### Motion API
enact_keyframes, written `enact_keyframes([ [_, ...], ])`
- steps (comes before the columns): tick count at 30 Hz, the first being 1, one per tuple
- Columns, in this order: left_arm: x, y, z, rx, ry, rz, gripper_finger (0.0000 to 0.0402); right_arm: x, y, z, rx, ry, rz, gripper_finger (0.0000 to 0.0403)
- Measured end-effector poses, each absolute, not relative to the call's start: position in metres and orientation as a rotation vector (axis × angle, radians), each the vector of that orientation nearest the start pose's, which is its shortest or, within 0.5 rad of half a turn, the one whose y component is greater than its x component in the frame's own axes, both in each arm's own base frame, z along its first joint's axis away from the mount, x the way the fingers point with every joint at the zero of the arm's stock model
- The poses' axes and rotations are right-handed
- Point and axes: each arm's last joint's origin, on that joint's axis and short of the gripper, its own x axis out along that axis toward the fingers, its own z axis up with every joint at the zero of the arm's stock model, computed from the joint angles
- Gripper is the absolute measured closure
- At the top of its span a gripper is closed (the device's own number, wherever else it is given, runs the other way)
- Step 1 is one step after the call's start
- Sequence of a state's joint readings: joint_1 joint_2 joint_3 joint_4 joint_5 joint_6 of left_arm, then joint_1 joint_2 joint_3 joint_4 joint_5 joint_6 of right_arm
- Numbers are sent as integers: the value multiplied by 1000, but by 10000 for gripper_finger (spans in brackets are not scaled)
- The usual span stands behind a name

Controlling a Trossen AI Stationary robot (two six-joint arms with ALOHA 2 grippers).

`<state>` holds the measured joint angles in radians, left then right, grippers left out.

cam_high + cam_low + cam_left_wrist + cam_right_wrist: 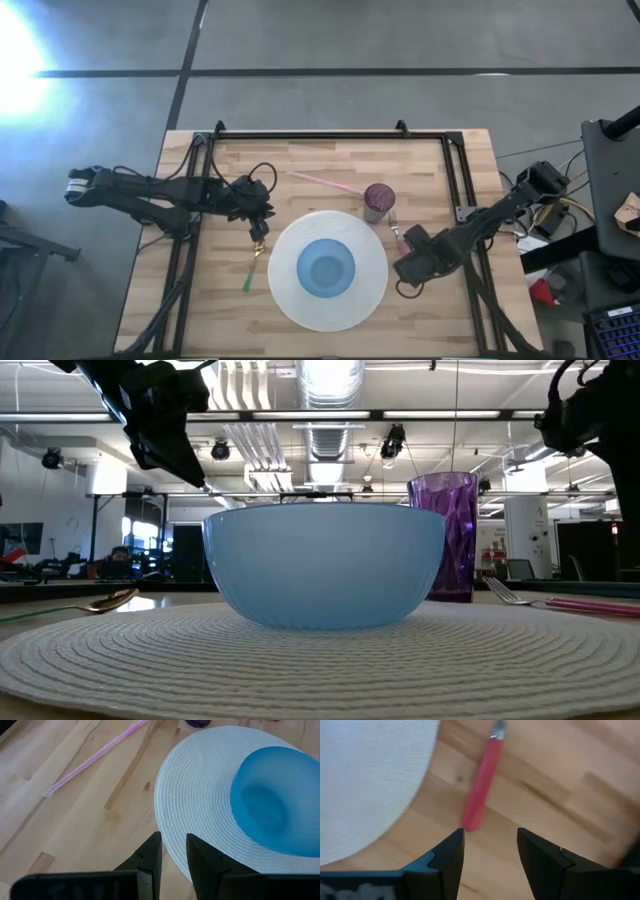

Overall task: Pick & Place Utensil
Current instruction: Put the pink fork in the blue bowl

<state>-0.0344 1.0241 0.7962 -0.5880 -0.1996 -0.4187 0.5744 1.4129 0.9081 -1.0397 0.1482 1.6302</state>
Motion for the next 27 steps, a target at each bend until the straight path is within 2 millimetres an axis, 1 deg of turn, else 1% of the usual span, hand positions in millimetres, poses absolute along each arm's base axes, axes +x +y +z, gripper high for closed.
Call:
enact_keyframes([
  [4,201,-1,262,-300,764,323,321,190,113,196,844,1215,-809,223],
  [11,201,-1,262,-300,764,322,321,188,103,185,844,1213,-858,222],
  [18,201,-1,262,-300,764,323,321,195,104,181,869,1186,-799,222],
  [27,201,-1,262,-300,764,323,321,204,104,165,851,1207,-869,222],
])
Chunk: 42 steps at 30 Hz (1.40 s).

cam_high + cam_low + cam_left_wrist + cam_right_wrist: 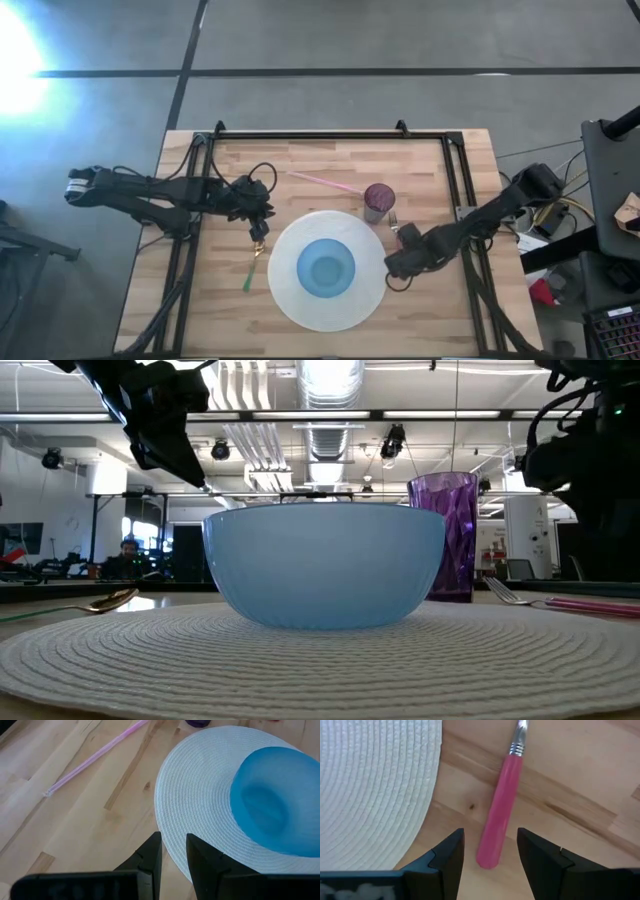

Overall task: Pick & Place Utensil
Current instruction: Put the pink fork in the blue bowl

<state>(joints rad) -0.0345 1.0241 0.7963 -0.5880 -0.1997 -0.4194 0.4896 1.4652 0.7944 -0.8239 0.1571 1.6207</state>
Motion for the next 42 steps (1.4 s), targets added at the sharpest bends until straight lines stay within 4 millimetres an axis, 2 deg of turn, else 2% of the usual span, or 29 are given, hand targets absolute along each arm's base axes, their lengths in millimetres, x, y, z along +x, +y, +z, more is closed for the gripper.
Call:
enact_keyframes([
  [13,201,-1,262,-300,763,322,321,210,106,149,809,1241,-931,222],
  [26,201,-1,262,-300,763,322,321,215,101,145,829,1241,-946,223],
  [42,201,-1,262,-300,763,322,321,212,100,139,834,1267,-948,228],
])
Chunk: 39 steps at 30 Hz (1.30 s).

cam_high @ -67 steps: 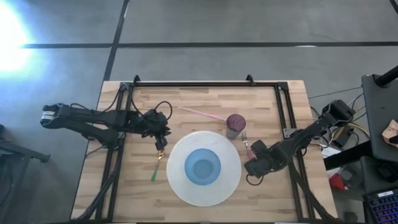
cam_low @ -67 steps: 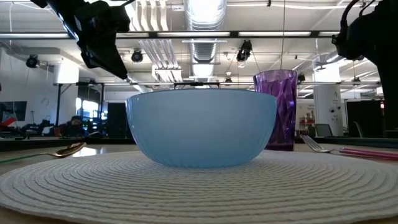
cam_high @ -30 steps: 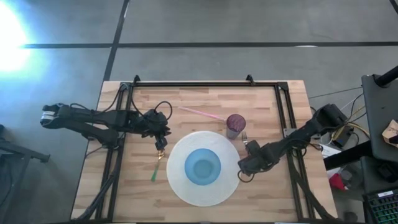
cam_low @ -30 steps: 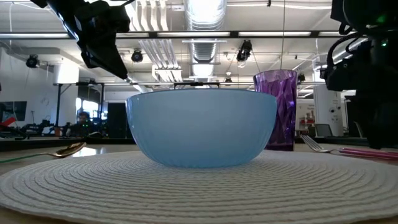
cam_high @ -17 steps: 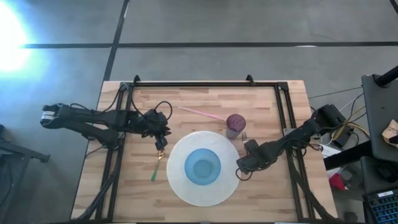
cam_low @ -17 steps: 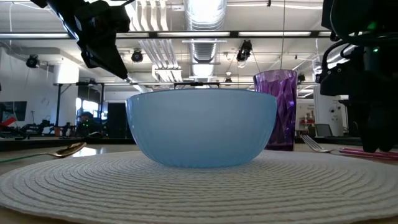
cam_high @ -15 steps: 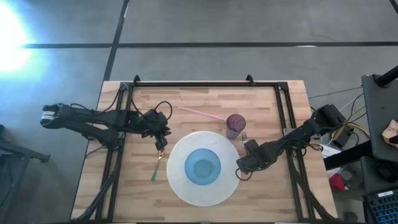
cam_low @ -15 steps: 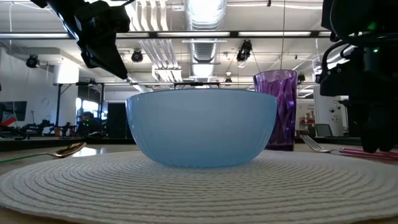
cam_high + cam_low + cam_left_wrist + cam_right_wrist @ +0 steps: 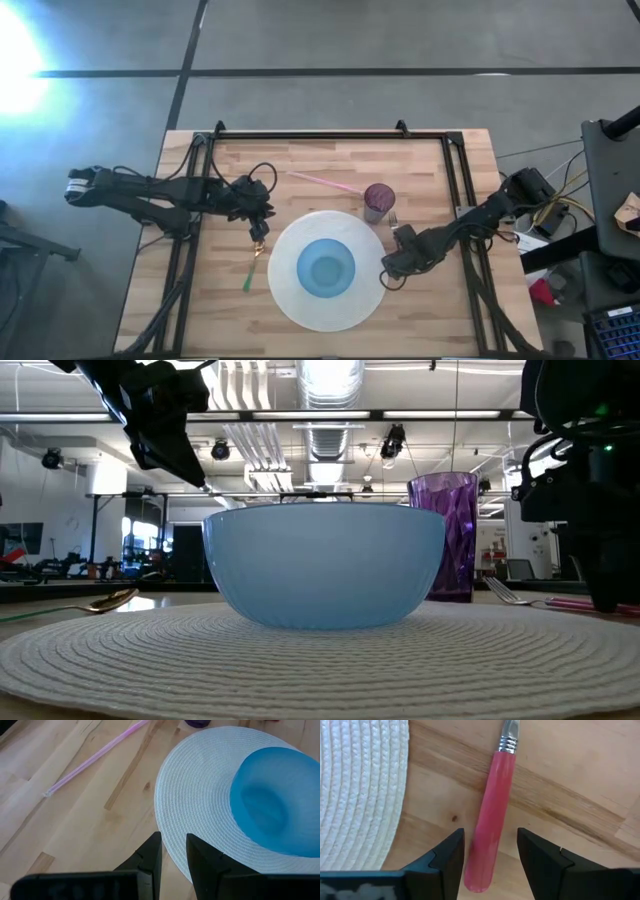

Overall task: Pick & Place Utensil
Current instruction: Put the pink fork in the blue bowl

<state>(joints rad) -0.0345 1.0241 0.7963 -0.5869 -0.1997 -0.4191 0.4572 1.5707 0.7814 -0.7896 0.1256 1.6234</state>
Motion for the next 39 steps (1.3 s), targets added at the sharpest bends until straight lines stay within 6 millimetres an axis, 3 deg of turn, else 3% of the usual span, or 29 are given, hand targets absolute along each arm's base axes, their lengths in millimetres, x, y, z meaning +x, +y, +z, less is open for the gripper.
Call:
enact_keyframes([
  [13,201,-1,262,-302,763,323,321,212,101,137,865,1291,-928,262],
  [28,201,-1,262,-303,763,323,321,212,102,137,865,1301,-916,331],
  [39,201,-1,262,-303,763,324,321,212,102,137,865,1308,-916,332],
])
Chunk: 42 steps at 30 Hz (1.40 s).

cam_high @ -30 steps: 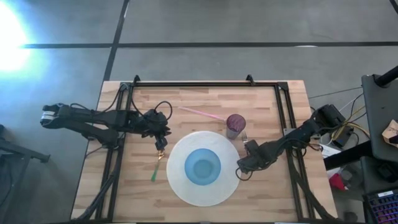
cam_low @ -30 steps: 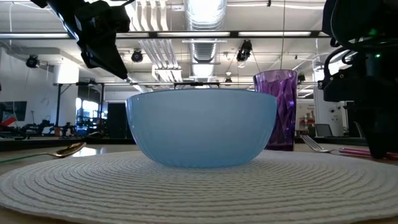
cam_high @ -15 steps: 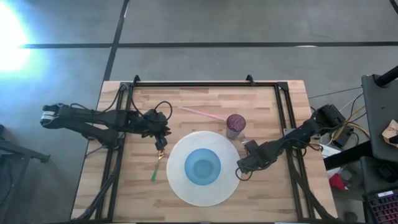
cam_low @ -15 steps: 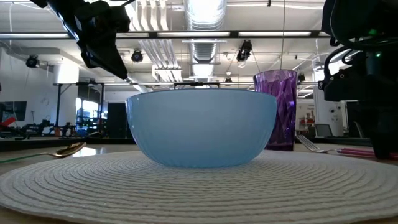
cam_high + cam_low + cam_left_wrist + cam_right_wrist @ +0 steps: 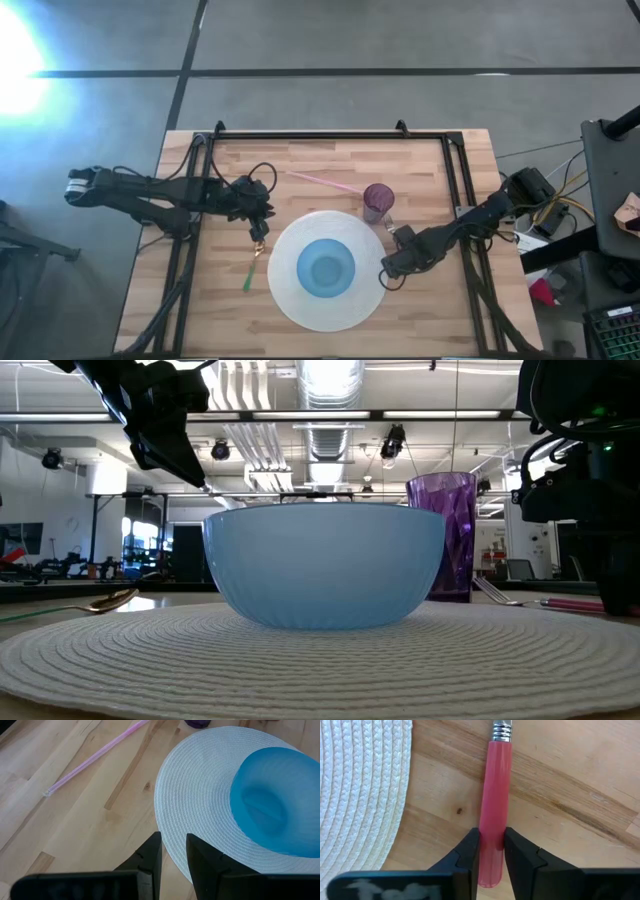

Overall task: Pick & Place Utensil
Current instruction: Put the pink fork in the blue bowl

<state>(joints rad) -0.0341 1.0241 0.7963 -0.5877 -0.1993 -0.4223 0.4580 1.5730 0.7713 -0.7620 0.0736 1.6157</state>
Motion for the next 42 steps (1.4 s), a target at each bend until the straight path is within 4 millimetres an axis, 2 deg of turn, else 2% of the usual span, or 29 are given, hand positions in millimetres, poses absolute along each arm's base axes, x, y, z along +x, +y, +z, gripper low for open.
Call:
enact_keyframes([
  [37,201,-1,262,-292,765,319,321,207,100,139,857,1315,-960,335],
  [42,201,-1,262,-293,765,319,321,207,100,139,847,1319,-951,345],
])
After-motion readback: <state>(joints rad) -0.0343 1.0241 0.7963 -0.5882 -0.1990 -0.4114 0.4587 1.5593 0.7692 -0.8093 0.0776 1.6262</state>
